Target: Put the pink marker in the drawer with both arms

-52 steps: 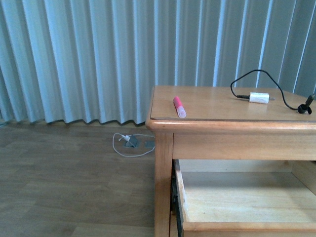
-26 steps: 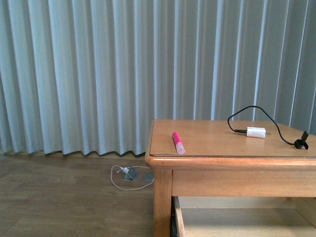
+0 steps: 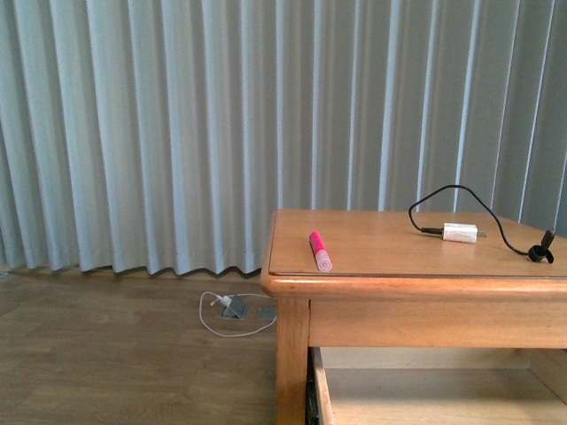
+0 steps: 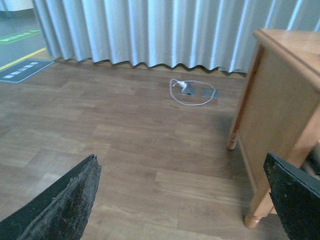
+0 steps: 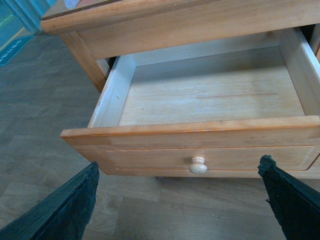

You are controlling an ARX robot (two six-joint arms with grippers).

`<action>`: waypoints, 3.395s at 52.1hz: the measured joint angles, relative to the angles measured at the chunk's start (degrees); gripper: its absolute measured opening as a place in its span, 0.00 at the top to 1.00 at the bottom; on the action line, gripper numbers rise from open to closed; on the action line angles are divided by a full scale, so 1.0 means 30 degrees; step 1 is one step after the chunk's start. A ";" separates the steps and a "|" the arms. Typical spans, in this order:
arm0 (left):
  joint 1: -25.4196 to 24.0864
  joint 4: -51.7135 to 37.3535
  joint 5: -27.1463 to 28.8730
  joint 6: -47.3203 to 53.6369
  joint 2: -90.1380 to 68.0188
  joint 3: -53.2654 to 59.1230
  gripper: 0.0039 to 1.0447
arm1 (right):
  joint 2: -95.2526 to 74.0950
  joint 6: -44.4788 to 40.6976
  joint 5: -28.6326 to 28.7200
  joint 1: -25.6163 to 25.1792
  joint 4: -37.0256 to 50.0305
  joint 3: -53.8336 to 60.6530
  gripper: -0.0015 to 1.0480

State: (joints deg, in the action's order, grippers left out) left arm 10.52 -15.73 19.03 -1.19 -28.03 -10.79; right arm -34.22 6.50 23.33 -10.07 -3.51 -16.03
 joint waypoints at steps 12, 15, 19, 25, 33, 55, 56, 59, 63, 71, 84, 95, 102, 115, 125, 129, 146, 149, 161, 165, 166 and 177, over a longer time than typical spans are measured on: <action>-0.0029 -0.3694 -0.3417 0.0736 -0.9646 -0.6309 0.05 | 0.0000 0.0000 0.0000 0.0000 0.0000 0.0000 0.08; 0.0306 -0.4000 -0.4080 0.0998 -1.1795 -0.7890 0.05 | 0.0000 0.0000 0.0000 0.0000 0.0000 0.0000 0.08; 0.1035 -0.3934 -0.4728 0.1566 -1.5285 -1.0848 0.05 | 0.0000 0.0000 0.0000 0.0000 0.0000 0.0000 0.08; 0.2113 -0.3016 -0.4860 0.1778 -1.9489 -1.5198 0.05 | 0.0000 0.0000 0.0000 0.0000 0.0000 0.0000 0.08; 0.3279 -0.1763 -0.5064 0.1974 -2.3314 -1.9475 0.05 | 0.0000 0.0000 0.0000 0.0000 0.0000 0.0000 0.08; 0.4663 0.1996 -0.5275 0.1894 -2.8793 -2.6549 0.05 | 0.0000 0.0000 0.0000 0.0000 0.0000 0.0000 0.08; 0.4677 0.2055 -0.5275 0.1894 -2.8902 -2.6658 0.05 | 0.0000 0.0000 0.0000 0.0000 0.0000 0.0000 0.08; 0.4816 0.2368 -0.5311 0.1902 -2.9441 -2.7256 0.05 | 0.0000 0.0000 0.0000 0.0000 0.0000 0.0000 0.08; 0.4998 0.2871 -0.5428 0.2011 -3.0068 -2.7940 0.05 | 0.0000 0.0000 0.0000 0.0000 0.0000 0.0000 0.08; 0.5231 0.3956 -0.4991 0.2259 -3.0964 -2.9121 0.05 | 0.0000 0.0000 0.0000 0.0000 0.0000 0.0000 0.08; 0.5464 0.4962 -0.4714 0.2703 -3.1736 -3.0119 0.05 | 0.0000 0.0000 0.0000 0.0000 0.0000 0.0000 0.08; 0.5574 0.5625 -0.4546 0.2973 -3.1802 -3.0396 0.05 | 0.0000 0.0000 0.0000 0.0000 0.0000 0.0000 0.08; 0.5574 0.5697 -0.4532 0.3228 -3.1802 -3.0396 0.21 | 0.0000 0.0000 0.0000 0.0000 0.0000 0.0000 0.08; 0.5544 0.5712 -0.4532 0.3825 -3.1780 -3.0272 0.67 | 0.0000 0.0000 0.0000 0.0000 0.0000 0.0000 0.08; 0.5319 0.4583 -0.5115 0.3891 -3.1197 -2.9128 0.87 | 0.0000 0.0000 0.0000 0.0000 0.0000 0.0000 0.08; 0.5311 0.3708 -0.5938 0.3949 -3.0818 -2.8370 0.87 | 0.0000 0.0000 0.0000 0.0000 0.0000 0.0000 0.08; 0.5668 0.1005 -1.1205 0.6477 -2.6950 -2.4611 0.87 | 0.0000 0.0000 0.0000 0.0000 0.0000 0.0000 0.08; 0.5785 0.0976 -1.2196 0.6958 -2.6294 -2.3970 0.87 | 0.0000 0.0000 0.0000 0.0000 0.0000 0.0000 0.08; 0.6309 0.1326 -1.4083 0.8604 -2.5456 -2.1959 0.87 | 0.0000 0.0000 0.0000 0.0000 0.0000 0.0000 0.08; 0.6535 0.1377 -1.3449 0.9180 -2.5682 -2.1791 0.87 | 0.0000 0.0000 0.0000 0.0007 0.0000 0.0000 0.08; 0.6637 0.1377 -1.3165 0.9413 -2.5828 -2.1791 0.87 | 0.0000 0.0000 0.0000 0.0000 0.0000 0.0000 0.08; 0.7147 0.1093 -1.2116 0.9857 -2.8072 -2.2039 0.87 | 0.0007 0.0000 0.0000 0.0007 0.0000 0.0000 0.08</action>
State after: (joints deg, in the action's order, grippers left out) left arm 31.97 -12.45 -17.32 28.38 -112.25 -76.90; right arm -34.20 6.50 23.33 -10.04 -3.51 -16.03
